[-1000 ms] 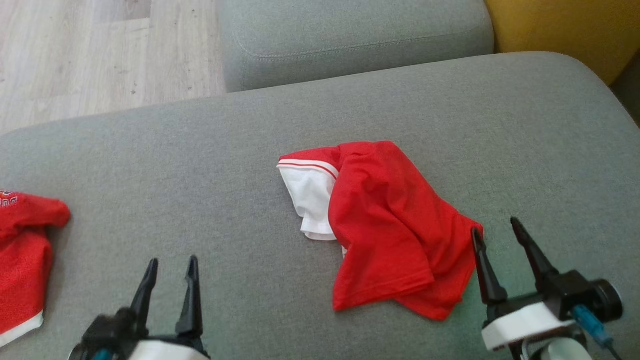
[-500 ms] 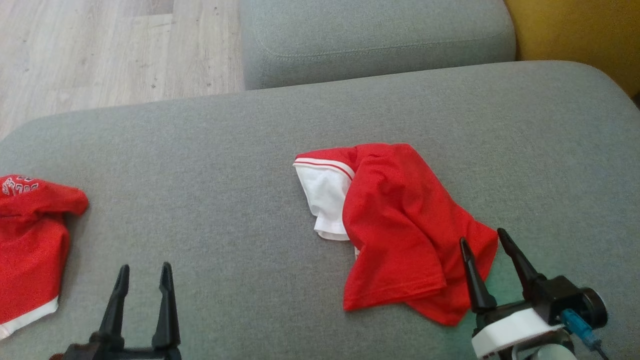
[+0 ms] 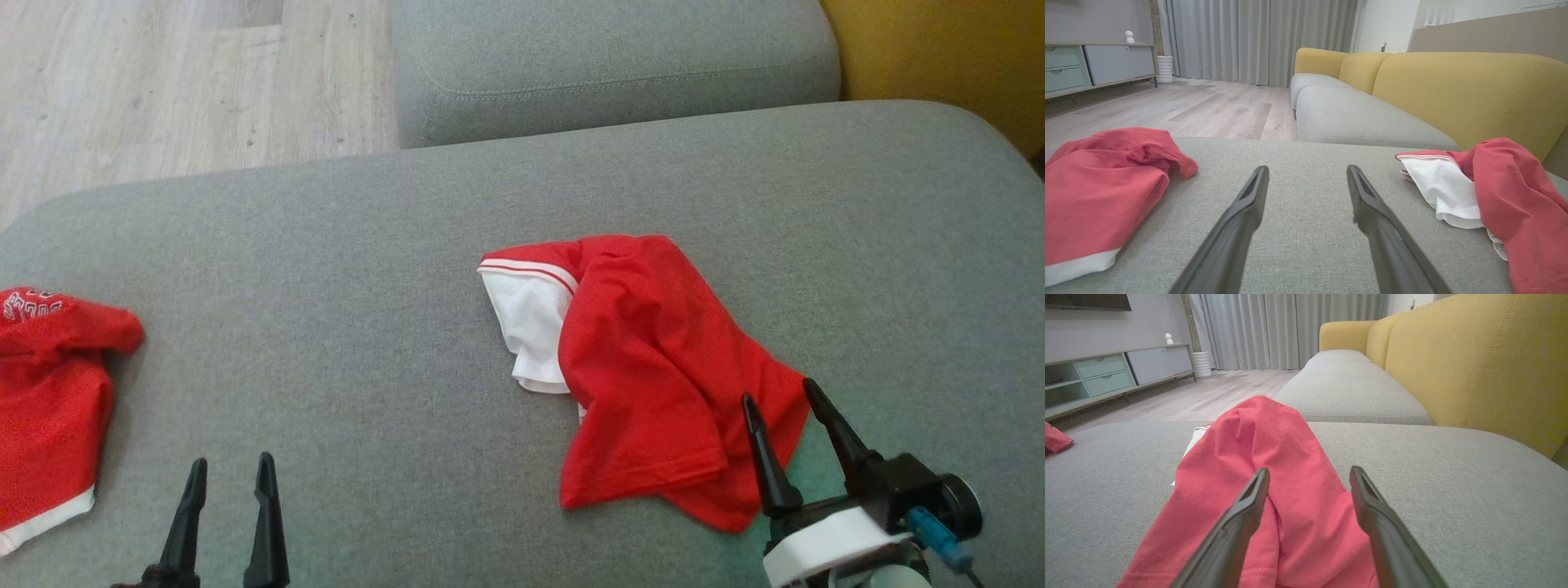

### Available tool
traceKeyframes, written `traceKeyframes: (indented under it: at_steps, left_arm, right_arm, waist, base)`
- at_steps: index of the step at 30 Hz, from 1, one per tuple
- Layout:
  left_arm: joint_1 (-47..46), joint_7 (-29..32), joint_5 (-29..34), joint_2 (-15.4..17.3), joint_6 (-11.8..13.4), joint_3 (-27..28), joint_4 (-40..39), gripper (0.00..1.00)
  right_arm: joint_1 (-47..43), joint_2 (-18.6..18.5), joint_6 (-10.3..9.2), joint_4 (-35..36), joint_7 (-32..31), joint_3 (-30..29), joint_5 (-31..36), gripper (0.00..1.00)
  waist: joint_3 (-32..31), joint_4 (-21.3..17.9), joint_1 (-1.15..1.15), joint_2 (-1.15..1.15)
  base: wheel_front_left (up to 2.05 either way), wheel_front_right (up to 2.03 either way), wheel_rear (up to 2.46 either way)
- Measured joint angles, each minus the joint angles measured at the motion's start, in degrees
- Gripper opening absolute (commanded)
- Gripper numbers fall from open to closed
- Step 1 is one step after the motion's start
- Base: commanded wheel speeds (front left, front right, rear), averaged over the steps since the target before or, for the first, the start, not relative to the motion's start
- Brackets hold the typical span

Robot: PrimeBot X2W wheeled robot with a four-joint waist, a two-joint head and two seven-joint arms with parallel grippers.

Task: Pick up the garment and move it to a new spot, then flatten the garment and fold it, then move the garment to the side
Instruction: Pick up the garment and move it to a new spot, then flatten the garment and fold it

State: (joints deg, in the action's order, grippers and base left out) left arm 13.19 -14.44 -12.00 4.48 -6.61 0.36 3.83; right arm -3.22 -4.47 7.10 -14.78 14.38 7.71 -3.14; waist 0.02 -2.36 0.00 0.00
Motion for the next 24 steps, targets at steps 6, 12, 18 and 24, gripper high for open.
traceKeyframes:
  at_steps: [6, 12, 18, 24]
  left_arm:
    - [0.0, 0.0, 0.6, -0.6, -0.5, 0.8, 0.0, 1.0]
    - [-0.4, 0.0, 0.6, -0.9, -0.5, 0.2, 0.0, 1.0]
    - [-7.7, 0.0, -0.5, -0.7, -0.9, -10.4, 4.5, 1.0]
    - [-20.3, 1.4, -6.3, -0.2, -1.0, -20.2, 15.9, 1.0]
  right_arm:
    - [0.0, 0.0, 0.0, 0.0, 0.0, 0.0, -0.4, 1.0]
    - [0.1, 0.0, 0.0, 0.0, 0.0, 0.5, -0.5, 1.0]
    - [1.0, 0.0, 0.0, 0.5, 0.0, 2.0, -0.6, 1.0]
    - [4.3, 0.0, 0.0, 1.6, 0.0, 3.3, -0.6, 1.0]
  waist:
    - [0.0, -0.4, 0.0, 0.0]
    - [0.1, -0.9, 0.0, 0.0]
    - [1.6, -2.3, 0.0, 0.0]
    - [4.6, -4.9, 0.0, 0.0]
  base:
    - [0.0, 0.0, 0.0]
    - [0.0, 0.0, 0.0]
    - [0.0, 0.0, 0.0]
    - [0.0, 0.0, 0.0]
